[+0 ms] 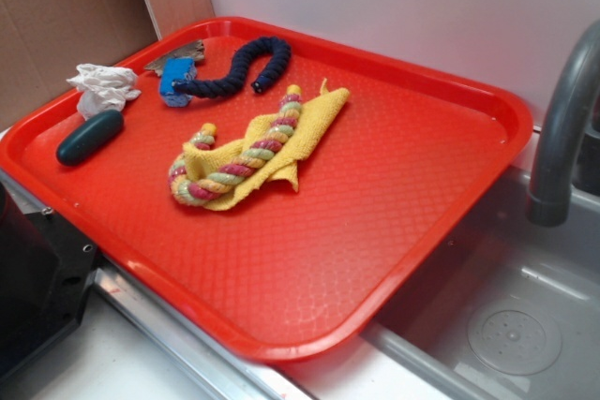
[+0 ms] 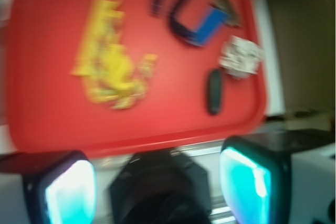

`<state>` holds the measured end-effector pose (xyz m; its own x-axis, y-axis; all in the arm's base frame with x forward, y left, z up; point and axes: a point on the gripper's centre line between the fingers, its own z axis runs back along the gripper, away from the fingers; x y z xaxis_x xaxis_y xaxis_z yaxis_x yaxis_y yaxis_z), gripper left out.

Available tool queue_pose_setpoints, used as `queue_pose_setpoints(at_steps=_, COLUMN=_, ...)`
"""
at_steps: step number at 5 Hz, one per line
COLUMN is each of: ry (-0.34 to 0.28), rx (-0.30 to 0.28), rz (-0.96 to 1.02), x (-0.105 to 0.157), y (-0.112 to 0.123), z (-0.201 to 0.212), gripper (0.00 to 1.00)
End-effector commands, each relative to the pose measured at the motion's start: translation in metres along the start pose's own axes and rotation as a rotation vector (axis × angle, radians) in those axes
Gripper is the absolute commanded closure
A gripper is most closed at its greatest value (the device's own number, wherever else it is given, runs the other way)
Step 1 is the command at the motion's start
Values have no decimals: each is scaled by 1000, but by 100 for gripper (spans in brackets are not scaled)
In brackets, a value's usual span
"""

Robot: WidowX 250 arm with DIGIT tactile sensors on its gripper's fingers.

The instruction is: Grab the white paper.

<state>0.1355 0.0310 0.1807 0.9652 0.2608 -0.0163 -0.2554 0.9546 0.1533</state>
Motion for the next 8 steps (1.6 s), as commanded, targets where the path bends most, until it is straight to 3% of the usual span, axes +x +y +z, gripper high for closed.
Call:
queue_pose_setpoints(at_steps=1, ry=-129, rx=40, rz=475, x=51, y=51, z=-56, gripper=0)
queue_pose_setpoints(at_steps=2, ry=-237, rx=11, rz=749, x=73, y=55, z=-66, gripper=0)
queue_pose_setpoints(at_steps=3, ry=-257, rx=-22, rz=803, x=92, y=69, z=-91, gripper=0)
queue_pose_setpoints(at_steps=4, ry=-242, rx=39, rz=853, x=90, y=87, z=-115, gripper=0)
queue_pose_setpoints(at_steps=6, ry=-133, rx=34, rz=851, x=74, y=106, z=-153, gripper=0)
queue_pose_setpoints(at_steps=7, ry=-128, rx=-4, rz=784, x=76, y=106, z=-174, gripper=0)
queue_pose_setpoints(at_steps=8, ry=-187, rx=-62, rz=707, x=83, y=93, z=-181, gripper=83)
